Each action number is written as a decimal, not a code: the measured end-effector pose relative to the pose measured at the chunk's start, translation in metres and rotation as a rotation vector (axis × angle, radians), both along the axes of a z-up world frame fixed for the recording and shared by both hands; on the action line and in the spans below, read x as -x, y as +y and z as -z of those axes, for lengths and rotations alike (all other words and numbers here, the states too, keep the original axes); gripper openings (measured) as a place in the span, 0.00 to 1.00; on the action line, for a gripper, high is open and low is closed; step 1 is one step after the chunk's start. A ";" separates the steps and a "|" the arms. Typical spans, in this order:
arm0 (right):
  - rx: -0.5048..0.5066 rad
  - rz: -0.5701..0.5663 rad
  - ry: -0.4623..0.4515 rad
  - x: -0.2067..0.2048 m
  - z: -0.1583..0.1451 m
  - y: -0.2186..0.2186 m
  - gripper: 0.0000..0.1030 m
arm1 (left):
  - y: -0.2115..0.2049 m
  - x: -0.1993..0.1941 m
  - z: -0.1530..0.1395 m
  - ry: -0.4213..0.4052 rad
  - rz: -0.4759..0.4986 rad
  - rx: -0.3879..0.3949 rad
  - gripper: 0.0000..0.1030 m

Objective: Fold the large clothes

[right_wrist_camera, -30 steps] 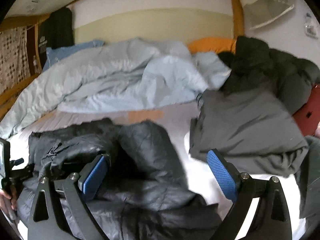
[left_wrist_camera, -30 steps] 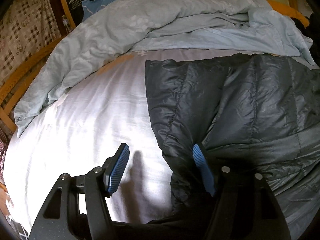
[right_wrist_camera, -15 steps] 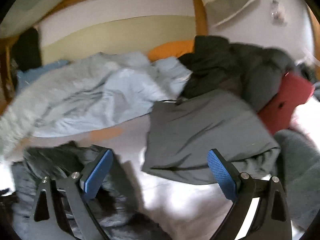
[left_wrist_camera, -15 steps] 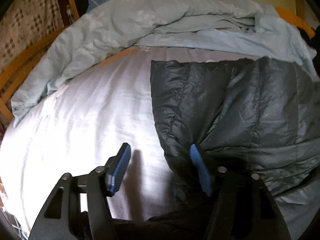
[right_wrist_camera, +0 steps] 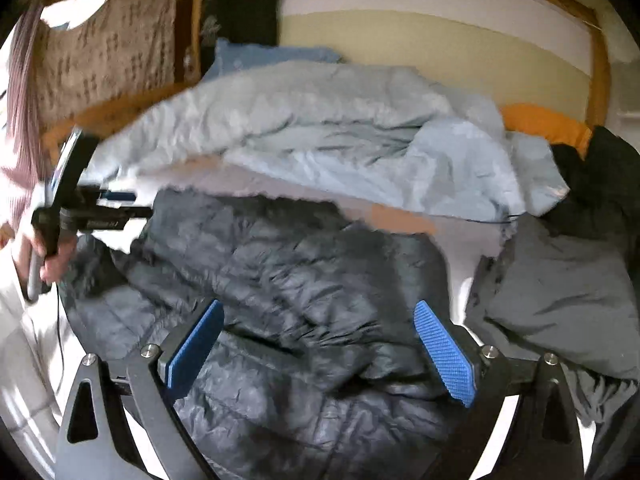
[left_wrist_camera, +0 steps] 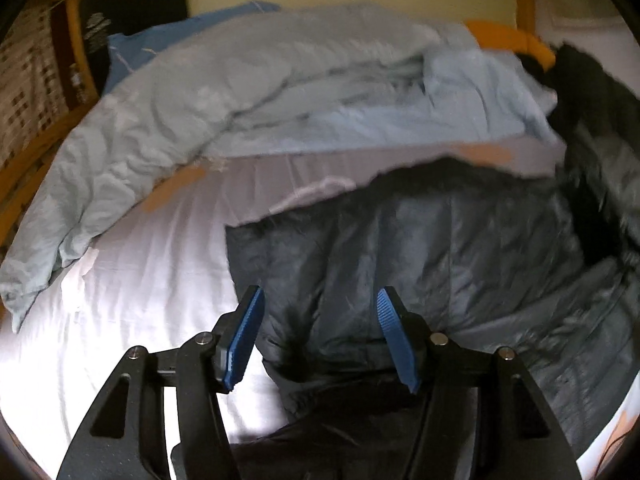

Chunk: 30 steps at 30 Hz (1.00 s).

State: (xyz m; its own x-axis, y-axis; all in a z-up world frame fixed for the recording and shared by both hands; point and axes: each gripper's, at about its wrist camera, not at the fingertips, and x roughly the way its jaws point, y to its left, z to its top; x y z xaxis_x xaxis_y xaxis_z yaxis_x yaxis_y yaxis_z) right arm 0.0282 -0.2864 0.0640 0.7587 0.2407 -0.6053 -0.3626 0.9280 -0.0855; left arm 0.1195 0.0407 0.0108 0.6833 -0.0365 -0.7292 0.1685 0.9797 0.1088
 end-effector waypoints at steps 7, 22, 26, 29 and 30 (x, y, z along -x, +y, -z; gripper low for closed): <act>0.220 0.223 -0.022 -0.038 0.026 -0.004 0.94 | 0.007 -0.037 0.050 0.141 -0.020 -0.016 0.58; -0.014 0.465 -0.154 -0.051 -0.006 -0.090 0.78 | 0.052 -0.038 0.048 0.047 -0.298 -0.162 0.55; -0.066 0.329 -0.195 -0.037 -0.019 -0.063 0.61 | 0.064 -0.027 0.023 -0.009 -0.264 -0.086 0.53; -0.101 0.224 -0.194 -0.032 -0.022 -0.043 0.55 | 0.053 -0.009 -0.002 -0.090 -0.167 -0.062 0.53; -0.101 0.186 -0.181 -0.033 -0.020 -0.037 0.53 | 0.050 -0.005 -0.007 -0.091 -0.134 -0.041 0.53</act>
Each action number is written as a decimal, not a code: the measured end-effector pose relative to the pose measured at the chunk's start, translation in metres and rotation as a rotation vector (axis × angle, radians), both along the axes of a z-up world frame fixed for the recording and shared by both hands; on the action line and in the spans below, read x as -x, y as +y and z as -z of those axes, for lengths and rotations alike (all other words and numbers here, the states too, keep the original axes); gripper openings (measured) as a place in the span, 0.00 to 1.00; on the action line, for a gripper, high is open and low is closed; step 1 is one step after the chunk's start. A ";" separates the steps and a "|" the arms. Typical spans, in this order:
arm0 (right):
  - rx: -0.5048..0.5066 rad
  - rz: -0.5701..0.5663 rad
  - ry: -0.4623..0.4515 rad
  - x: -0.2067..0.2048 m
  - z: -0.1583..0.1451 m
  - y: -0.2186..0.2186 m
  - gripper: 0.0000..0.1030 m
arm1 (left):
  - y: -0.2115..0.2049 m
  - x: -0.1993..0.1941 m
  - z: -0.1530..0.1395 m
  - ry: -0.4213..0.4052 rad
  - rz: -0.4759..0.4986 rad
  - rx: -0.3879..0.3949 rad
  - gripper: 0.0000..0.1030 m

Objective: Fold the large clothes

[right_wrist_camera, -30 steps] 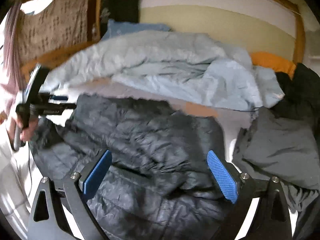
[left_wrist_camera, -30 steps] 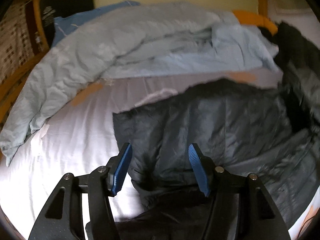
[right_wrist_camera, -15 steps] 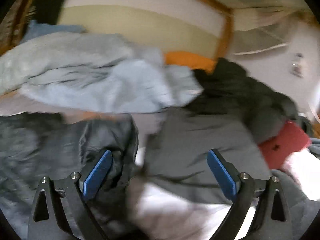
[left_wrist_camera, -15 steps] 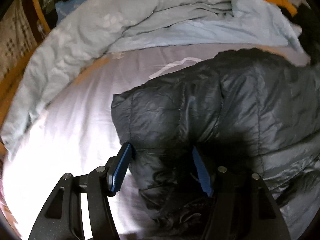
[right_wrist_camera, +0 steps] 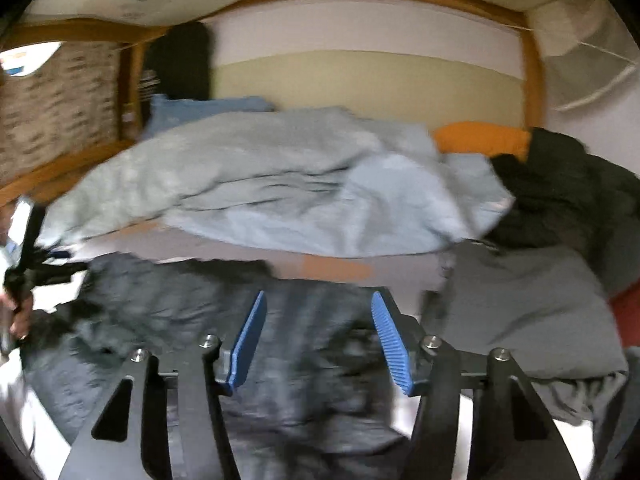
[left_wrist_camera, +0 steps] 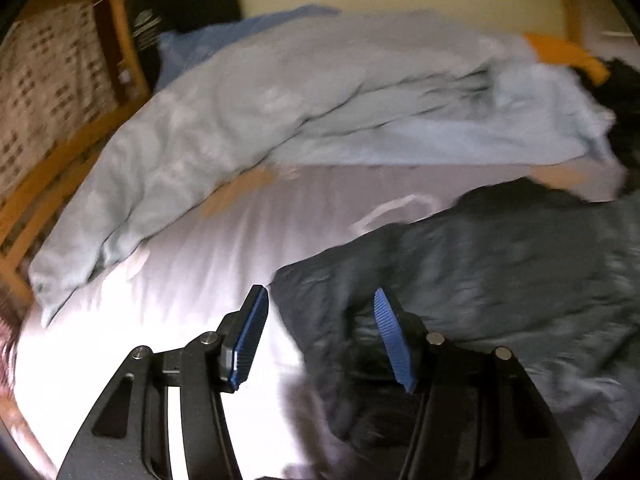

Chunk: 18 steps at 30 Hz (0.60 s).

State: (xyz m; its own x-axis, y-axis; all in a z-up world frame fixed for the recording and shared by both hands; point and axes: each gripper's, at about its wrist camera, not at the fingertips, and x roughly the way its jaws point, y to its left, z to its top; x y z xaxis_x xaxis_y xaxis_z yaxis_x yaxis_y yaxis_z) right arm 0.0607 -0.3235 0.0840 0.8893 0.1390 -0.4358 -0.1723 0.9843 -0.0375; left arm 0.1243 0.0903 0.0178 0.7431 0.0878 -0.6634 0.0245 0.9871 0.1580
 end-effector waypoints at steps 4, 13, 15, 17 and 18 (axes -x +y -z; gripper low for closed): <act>0.099 -0.010 0.142 -0.028 0.028 0.024 0.52 | -0.008 0.004 -0.008 0.053 0.134 0.170 0.53; 0.004 0.035 0.449 -0.102 0.098 -0.011 0.54 | 0.005 -0.051 0.066 0.252 -0.095 0.157 0.56; 0.034 0.022 0.457 -0.106 0.104 -0.005 0.56 | 0.012 -0.056 0.073 0.272 -0.121 0.194 0.60; 0.056 0.023 0.464 -0.111 0.111 -0.002 0.58 | 0.010 -0.056 0.074 0.265 -0.123 0.171 0.64; 0.049 0.028 0.469 -0.112 0.114 -0.003 0.58 | 0.008 -0.056 0.076 0.254 -0.124 0.152 0.68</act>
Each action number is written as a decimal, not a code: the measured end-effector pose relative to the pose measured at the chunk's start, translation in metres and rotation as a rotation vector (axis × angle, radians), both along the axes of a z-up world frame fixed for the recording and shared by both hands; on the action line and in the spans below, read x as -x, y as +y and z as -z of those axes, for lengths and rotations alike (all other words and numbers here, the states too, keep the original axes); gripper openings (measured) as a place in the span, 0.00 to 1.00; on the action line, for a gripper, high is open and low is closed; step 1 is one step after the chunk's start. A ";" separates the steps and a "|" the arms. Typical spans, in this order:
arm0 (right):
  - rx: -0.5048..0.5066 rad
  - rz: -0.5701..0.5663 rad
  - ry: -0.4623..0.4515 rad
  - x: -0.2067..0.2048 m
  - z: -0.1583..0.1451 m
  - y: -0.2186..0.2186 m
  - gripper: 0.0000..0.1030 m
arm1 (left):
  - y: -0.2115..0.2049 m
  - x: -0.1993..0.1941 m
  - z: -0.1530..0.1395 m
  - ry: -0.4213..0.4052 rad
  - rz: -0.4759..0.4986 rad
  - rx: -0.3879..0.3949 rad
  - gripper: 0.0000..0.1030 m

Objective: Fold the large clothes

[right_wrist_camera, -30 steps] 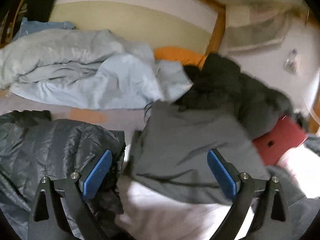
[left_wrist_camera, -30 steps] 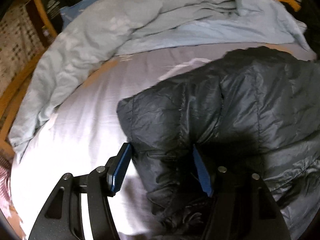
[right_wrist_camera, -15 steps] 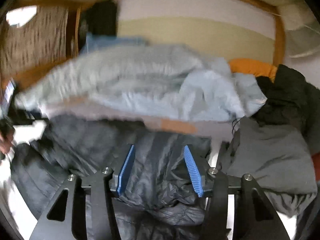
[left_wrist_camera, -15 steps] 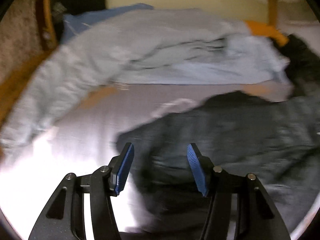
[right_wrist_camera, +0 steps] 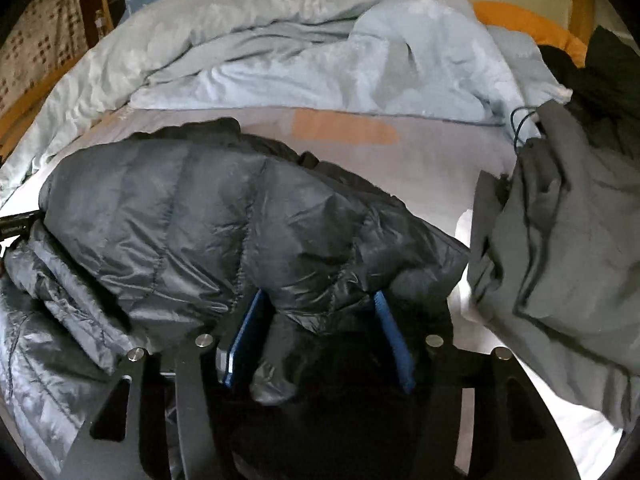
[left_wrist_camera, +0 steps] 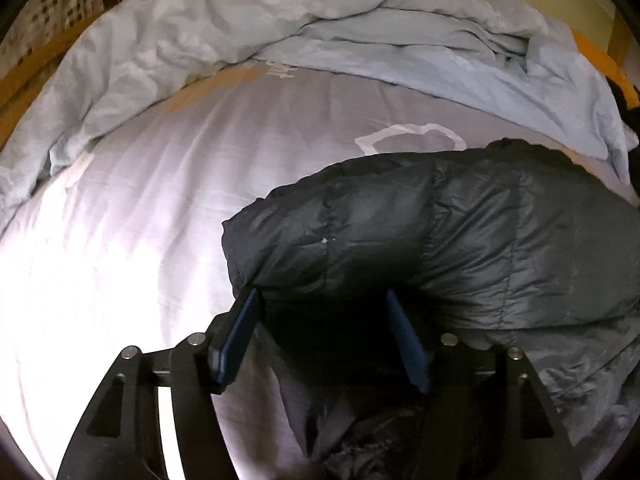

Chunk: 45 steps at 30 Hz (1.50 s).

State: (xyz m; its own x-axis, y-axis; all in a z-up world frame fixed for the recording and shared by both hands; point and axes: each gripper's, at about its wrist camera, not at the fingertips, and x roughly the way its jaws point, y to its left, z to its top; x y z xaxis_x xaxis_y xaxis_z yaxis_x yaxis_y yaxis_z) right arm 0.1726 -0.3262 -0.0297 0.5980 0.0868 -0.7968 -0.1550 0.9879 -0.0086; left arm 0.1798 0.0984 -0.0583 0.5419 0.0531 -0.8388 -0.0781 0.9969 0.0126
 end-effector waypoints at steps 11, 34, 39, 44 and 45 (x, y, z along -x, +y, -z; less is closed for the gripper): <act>-0.056 0.000 -0.099 0.037 -0.045 0.002 0.72 | -0.019 0.030 -0.045 -0.135 0.087 0.061 0.71; 0.095 -0.058 -0.009 0.065 -0.041 0.032 0.90 | -0.076 0.082 -0.047 -0.160 0.325 -0.097 0.78; 0.010 -0.008 -0.099 0.094 -0.073 0.031 0.90 | -0.067 0.104 -0.080 -0.273 0.305 -0.086 0.78; -0.077 0.005 -0.145 0.132 -0.090 0.041 0.93 | -0.087 0.156 -0.089 -0.347 0.260 -0.180 0.78; -0.079 -0.001 -0.153 0.143 -0.090 0.044 0.93 | -0.092 0.168 -0.088 -0.357 0.234 -0.211 0.77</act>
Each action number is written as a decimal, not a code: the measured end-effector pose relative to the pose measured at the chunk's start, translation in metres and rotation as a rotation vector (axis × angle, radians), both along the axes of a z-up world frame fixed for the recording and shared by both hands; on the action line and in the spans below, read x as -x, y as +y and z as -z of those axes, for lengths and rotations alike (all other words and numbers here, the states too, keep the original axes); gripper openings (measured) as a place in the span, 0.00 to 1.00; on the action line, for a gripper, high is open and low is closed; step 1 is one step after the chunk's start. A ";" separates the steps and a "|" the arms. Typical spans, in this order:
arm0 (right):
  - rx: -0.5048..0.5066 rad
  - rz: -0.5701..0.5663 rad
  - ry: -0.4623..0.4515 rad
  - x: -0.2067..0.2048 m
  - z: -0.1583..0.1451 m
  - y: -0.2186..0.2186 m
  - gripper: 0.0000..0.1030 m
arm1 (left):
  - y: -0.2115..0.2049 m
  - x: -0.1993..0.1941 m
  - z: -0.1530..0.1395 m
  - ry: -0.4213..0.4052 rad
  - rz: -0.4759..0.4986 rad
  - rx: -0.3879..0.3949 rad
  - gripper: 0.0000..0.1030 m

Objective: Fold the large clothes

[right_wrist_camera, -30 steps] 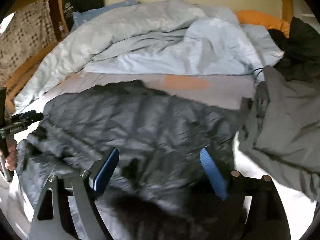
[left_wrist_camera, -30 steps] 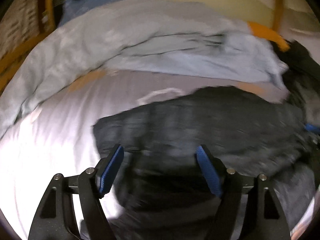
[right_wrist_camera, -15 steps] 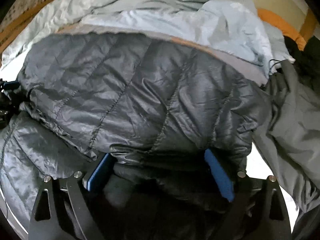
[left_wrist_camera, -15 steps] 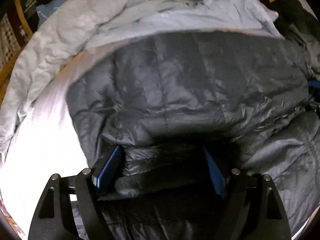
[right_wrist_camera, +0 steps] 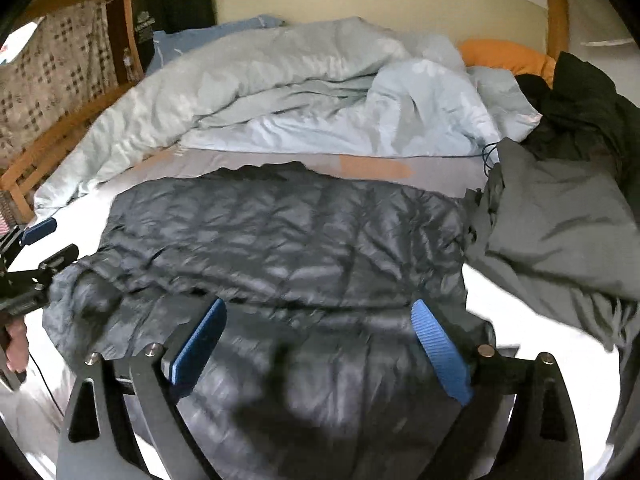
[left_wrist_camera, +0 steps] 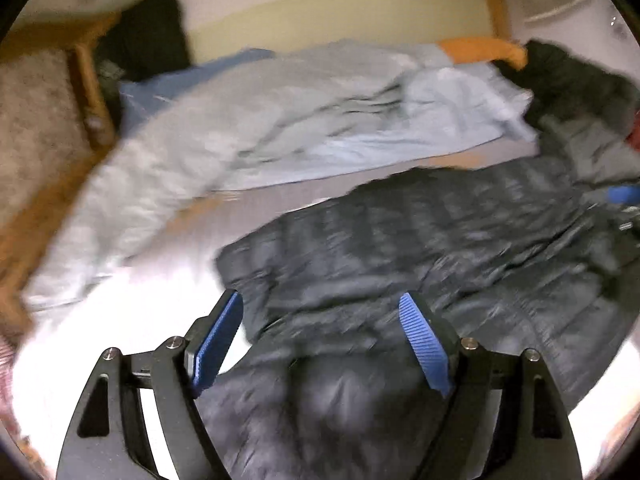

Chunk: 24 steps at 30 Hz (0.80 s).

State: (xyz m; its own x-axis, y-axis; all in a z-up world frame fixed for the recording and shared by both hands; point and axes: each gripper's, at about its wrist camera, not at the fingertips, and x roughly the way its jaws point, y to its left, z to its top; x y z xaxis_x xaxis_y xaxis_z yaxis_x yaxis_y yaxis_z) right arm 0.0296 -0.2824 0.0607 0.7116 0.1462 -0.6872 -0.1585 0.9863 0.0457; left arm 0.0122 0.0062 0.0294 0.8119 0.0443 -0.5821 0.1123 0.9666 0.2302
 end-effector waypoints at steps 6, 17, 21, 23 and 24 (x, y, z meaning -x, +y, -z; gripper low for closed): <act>0.038 0.003 -0.060 0.054 0.019 0.009 0.99 | -0.004 0.052 0.005 -0.045 0.072 0.063 0.78; 0.369 -0.177 -0.165 0.116 0.060 0.053 0.99 | -0.035 0.086 0.071 0.133 0.249 -0.104 0.95; 0.470 -0.241 -0.153 0.121 0.078 0.073 0.99 | -0.051 0.094 0.096 0.146 0.273 -0.239 0.95; 0.550 -0.246 -0.162 0.123 0.087 0.082 0.99 | -0.054 0.097 0.102 0.091 0.236 -0.300 0.95; 0.585 -0.244 -0.165 0.123 0.091 0.085 0.99 | -0.056 0.098 0.102 0.049 0.219 -0.326 0.95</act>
